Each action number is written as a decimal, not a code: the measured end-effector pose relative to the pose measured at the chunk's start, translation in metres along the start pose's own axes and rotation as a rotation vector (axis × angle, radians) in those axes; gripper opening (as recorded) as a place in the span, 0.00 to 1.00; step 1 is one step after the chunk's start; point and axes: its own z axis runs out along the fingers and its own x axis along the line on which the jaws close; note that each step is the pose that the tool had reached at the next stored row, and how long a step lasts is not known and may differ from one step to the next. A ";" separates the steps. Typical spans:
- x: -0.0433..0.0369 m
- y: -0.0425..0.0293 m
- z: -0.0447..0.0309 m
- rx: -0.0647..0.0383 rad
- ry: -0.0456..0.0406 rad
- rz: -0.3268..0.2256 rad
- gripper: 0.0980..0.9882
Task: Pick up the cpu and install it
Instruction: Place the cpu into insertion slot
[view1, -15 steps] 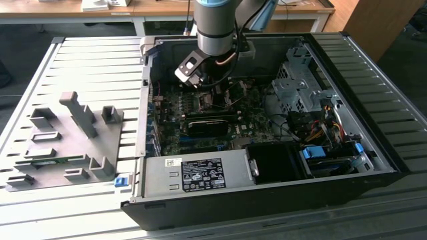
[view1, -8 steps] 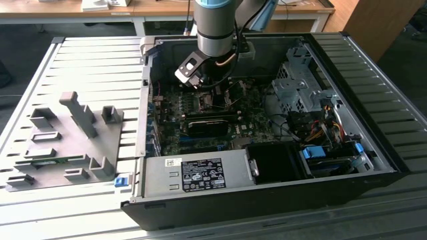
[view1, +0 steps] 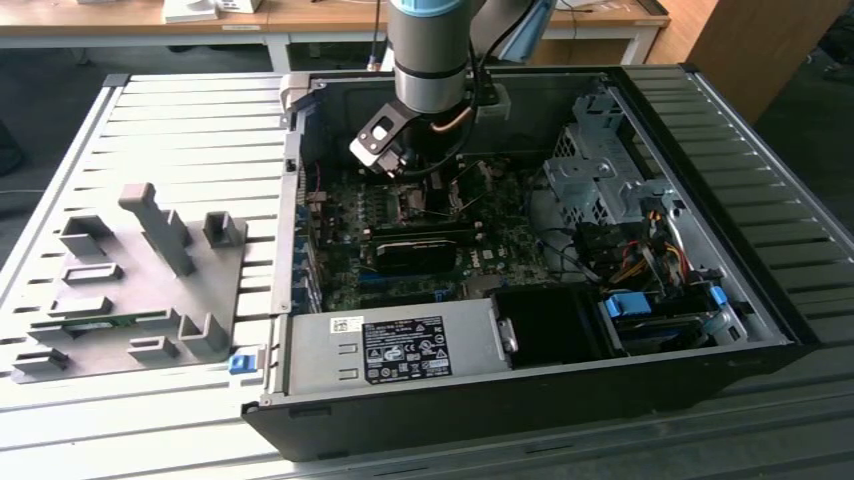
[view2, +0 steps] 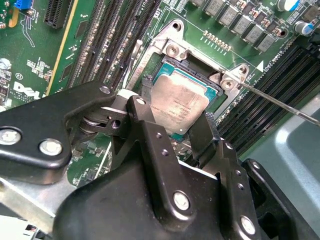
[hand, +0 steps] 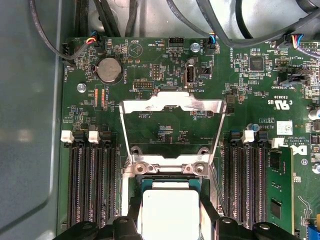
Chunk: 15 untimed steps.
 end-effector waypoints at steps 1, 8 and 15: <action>0.0000 0.0000 0.0000 0.000 0.0000 0.000 0.51; 0.0001 0.0000 0.0000 0.000 -0.0002 0.000 0.64; 0.0054 -0.0001 0.0008 0.000 -0.0002 0.003 0.64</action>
